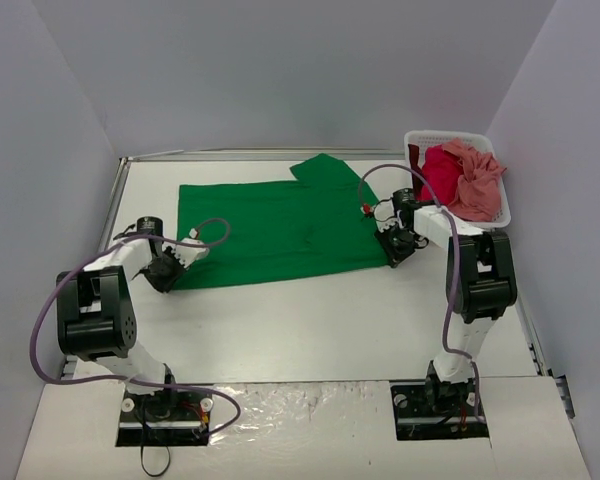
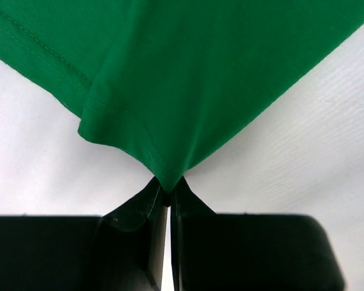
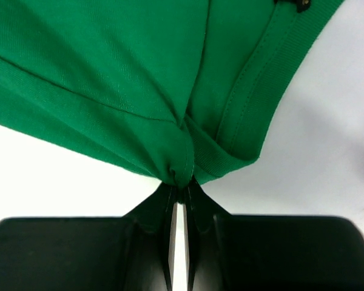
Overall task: Fold and stack the t-shirts
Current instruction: Fold the flattened tshirt in 1/3 of the way
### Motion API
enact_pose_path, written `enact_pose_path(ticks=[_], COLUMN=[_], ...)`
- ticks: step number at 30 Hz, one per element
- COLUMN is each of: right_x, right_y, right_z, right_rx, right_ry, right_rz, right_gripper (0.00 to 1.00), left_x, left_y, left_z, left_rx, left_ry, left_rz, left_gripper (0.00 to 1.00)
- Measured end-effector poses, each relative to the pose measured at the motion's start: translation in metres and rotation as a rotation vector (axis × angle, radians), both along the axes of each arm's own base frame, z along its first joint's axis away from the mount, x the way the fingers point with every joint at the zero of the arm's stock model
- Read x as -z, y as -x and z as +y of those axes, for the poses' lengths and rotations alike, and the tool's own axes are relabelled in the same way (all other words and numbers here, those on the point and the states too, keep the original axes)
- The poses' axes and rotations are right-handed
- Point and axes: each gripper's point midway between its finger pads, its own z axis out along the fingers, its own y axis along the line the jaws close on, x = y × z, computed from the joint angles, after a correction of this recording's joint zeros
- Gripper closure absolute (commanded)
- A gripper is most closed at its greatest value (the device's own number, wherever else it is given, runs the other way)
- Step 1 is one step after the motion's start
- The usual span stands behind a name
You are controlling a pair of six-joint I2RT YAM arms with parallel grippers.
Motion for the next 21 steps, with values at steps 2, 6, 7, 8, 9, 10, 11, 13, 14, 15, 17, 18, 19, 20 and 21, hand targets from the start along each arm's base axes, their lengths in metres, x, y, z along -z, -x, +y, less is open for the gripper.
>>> enact_pose_path(ticks=[2,6,7,8,9,10,11,13,14,15,17,18,19,20,21], right_x=[-0.001,-0.011,-0.016,-0.022,-0.028,-0.034,-0.041,-0.053,-0.058,-0.063,-0.072,-0.075,-0.077,-0.078,-0.079], right_y=[0.014,0.040,0.045,0.050,0.054,0.057,0.061,0.069,0.073,0.078,0.087,0.092,0.096,0.102,0.107], right_z=[-0.002,-0.007,-0.008,-0.009,-0.010,-0.010,-0.011,-0.012,-0.013,-0.014,-0.016,-0.016,-0.017,-0.018,-0.018], right_rx=[-0.002,-0.008,-0.011,-0.015,-0.021,-0.026,-0.031,-0.045,-0.051,-0.058,-0.071,-0.078,-0.082,-0.087,-0.093], right_ry=[0.005,0.014,0.017,0.019,0.020,0.020,0.021,0.023,0.024,0.025,0.028,0.029,0.030,0.031,0.031], right_rz=[0.025,0.058,0.058,0.059,0.054,0.048,0.043,0.037,0.037,0.037,0.042,0.047,0.053,0.063,0.074], right_gripper=[1.00,1.00,1.00,1.00,1.00,1.00,1.00,1.00,1.00,1.00,1.00,1.00,1.00,1.00,1.00], left_x=[-0.001,-0.009,-0.013,-0.017,-0.022,-0.026,-0.031,-0.041,-0.045,-0.049,-0.057,-0.059,-0.062,-0.064,-0.066], left_y=[0.005,0.023,0.028,0.032,0.036,0.040,0.045,0.056,0.060,0.065,0.075,0.079,0.083,0.086,0.089], left_z=[-0.001,-0.005,-0.007,-0.008,-0.010,-0.011,-0.012,-0.015,-0.016,-0.017,-0.019,-0.019,-0.020,-0.020,-0.020], left_rx=[0.011,0.044,0.054,0.065,0.077,0.087,0.099,0.121,0.131,0.141,0.162,0.169,0.177,0.187,0.193], left_ry=[0.000,0.014,0.019,0.025,0.030,0.035,0.038,0.044,0.047,0.049,0.051,0.052,0.051,0.049,0.047], left_rz=[0.004,0.026,0.029,0.032,0.034,0.033,0.036,0.038,0.039,0.040,0.042,0.045,0.045,0.045,0.042], left_gripper=[0.98,0.98,0.98,0.98,0.98,0.98,0.98,0.98,0.98,0.98,0.98,0.98,0.98,0.98,0.98])
